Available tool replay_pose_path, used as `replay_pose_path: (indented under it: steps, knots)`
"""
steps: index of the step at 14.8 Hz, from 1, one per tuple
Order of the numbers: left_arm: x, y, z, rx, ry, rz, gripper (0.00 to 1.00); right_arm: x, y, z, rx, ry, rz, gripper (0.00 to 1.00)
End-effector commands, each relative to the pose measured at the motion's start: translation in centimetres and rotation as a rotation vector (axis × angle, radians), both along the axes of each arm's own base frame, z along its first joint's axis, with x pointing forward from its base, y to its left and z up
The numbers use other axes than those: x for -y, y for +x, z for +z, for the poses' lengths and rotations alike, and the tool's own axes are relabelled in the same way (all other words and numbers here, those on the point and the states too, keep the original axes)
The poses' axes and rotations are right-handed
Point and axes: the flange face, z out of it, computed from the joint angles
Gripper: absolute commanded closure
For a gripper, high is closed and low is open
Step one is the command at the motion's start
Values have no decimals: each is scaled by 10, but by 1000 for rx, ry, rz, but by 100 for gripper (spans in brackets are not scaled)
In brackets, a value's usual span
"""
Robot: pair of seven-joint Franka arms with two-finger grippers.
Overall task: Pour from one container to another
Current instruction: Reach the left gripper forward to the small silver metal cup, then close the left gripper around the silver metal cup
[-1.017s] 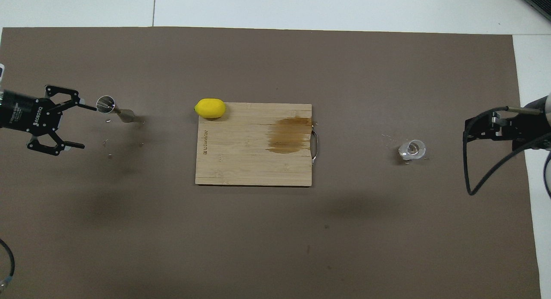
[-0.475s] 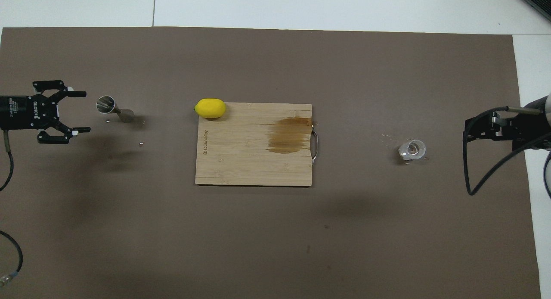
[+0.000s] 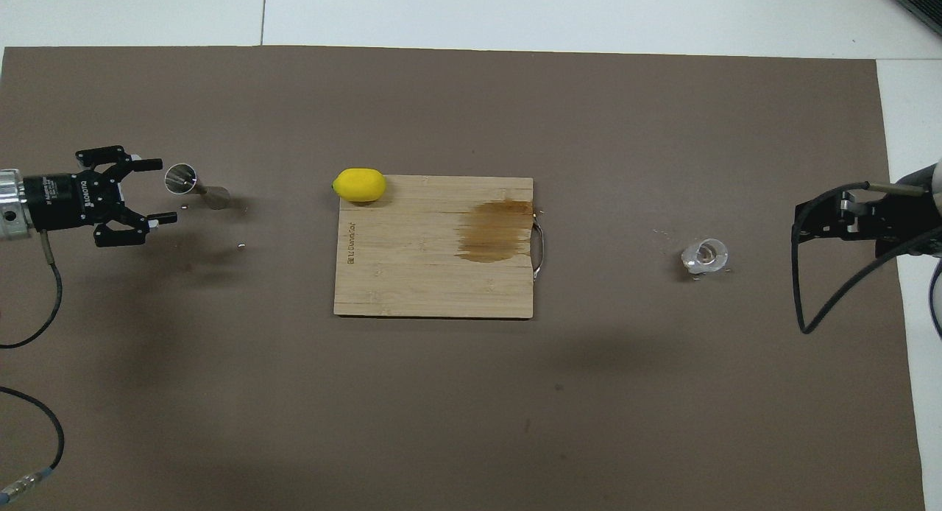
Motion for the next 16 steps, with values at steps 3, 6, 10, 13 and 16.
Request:
replay_pose_path:
  steps: [3, 6, 10, 13, 16]
  knots:
    - [11, -6, -1, -6, 0, 40, 0, 3, -7, 1, -6, 5, 13, 1]
    - [12, -5, -3, -1, 4, 61, 0, 3, -7, 1, -6, 5, 13, 1]
    - [15, -5, -3, 3, 4, 49, 10, 3, -7, 1, -6, 5, 13, 1]
    - [16, -7, -3, 19, 4, 31, 14, 3, -7, 1, -6, 5, 13, 1]
    - [17, -6, -3, 21, 5, 30, 22, 3, -7, 1, -6, 5, 13, 1]
